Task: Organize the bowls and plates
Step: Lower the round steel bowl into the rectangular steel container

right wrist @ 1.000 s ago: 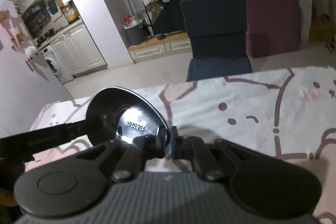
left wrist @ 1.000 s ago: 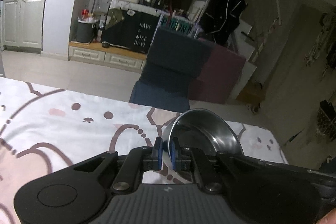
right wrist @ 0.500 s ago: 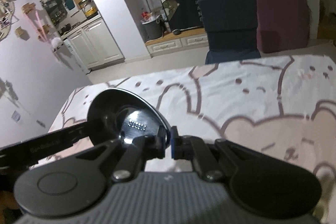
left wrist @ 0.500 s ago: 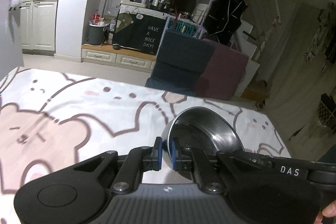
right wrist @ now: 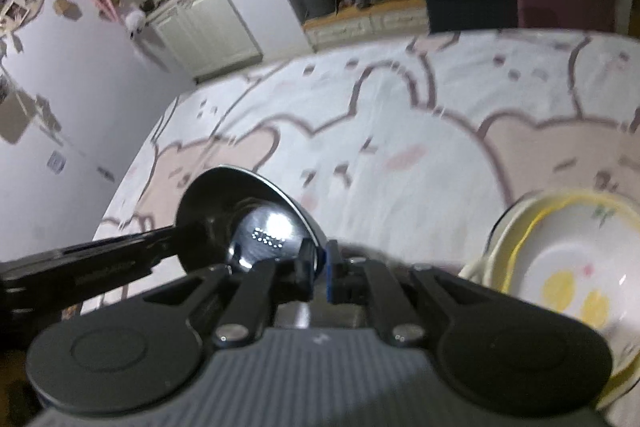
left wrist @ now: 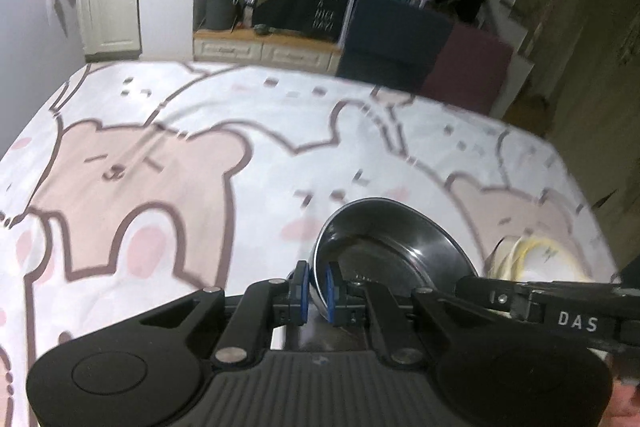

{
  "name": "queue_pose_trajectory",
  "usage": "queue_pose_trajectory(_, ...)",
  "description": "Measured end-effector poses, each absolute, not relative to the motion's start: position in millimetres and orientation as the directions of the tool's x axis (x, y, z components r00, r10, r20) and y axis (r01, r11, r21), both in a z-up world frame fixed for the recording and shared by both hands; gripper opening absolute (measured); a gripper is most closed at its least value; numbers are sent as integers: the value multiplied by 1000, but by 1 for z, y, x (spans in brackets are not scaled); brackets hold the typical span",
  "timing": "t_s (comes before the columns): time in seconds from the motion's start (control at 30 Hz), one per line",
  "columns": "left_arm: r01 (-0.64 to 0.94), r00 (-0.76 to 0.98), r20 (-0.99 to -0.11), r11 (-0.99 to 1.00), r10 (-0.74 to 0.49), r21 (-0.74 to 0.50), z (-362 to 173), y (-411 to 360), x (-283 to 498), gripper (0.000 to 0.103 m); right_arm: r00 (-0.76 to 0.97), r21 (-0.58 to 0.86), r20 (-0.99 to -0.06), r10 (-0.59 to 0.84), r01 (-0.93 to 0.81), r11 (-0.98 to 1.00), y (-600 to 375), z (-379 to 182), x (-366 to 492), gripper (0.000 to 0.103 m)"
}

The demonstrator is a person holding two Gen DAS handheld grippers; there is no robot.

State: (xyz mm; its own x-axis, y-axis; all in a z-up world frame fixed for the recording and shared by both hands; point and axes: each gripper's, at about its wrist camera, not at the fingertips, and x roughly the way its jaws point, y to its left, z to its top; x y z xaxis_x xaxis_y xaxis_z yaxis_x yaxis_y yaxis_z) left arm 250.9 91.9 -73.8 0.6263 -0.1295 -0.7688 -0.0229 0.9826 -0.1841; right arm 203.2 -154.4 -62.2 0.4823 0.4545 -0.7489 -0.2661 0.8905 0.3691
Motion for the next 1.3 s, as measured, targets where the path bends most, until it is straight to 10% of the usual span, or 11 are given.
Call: queue_pose_trajectory(1.3, -3, 441, -892, 994, -95, -107, -130, 76, 288, 13, 306, 298, -878, 369, -253, 920, -125, -126, 207, 10)
